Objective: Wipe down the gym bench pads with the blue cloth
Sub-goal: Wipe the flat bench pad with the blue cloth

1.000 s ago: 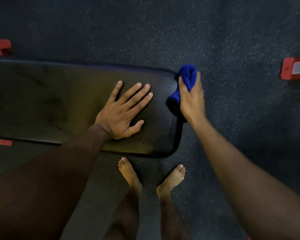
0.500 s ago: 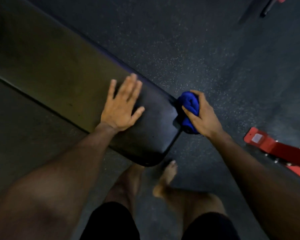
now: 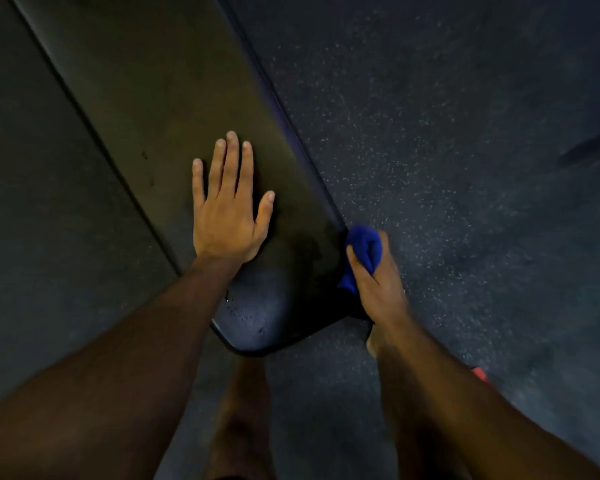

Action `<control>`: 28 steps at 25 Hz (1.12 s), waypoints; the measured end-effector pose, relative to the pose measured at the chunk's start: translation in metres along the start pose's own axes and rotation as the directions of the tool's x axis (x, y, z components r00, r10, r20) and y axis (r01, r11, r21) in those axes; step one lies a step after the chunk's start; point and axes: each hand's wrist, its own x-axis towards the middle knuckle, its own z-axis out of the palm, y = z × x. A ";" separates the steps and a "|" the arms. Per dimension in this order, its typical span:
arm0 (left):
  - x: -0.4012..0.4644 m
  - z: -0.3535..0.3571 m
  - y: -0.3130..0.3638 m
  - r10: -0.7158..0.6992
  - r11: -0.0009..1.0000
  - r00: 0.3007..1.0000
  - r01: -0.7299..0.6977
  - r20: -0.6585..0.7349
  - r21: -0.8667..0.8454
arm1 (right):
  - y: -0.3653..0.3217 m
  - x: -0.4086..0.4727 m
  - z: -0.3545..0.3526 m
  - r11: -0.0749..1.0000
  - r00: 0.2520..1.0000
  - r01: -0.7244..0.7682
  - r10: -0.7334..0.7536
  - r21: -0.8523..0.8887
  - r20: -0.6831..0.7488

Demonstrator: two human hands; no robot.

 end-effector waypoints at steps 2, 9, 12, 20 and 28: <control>0.002 -0.002 0.002 -0.004 1.000 1.000 0.004 -0.002 -0.002 | -0.039 0.041 0.003 0.998 0.997 0.057 -0.058 0.027 0.050; 0.005 -0.003 0.000 0.006 0.999 1.000 -0.005 -0.028 0.055 | -0.096 0.119 0.020 0.966 0.954 0.258 -0.260 0.032 0.147; 0.008 -0.003 -0.001 -0.001 0.999 1.000 0.003 -0.031 0.049 | -0.036 0.051 -0.005 0.977 0.965 0.206 -0.211 0.049 0.159; 0.003 0.004 -0.003 0.013 1.000 0.998 -0.013 -0.057 0.008 | 0.011 0.000 0.007 1.000 0.999 -0.026 0.026 -0.010 -0.045; 0.005 0.002 -0.004 0.002 1.000 0.999 0.000 -0.044 0.031 | -0.081 0.119 0.022 0.979 0.971 0.204 -0.201 -0.007 0.128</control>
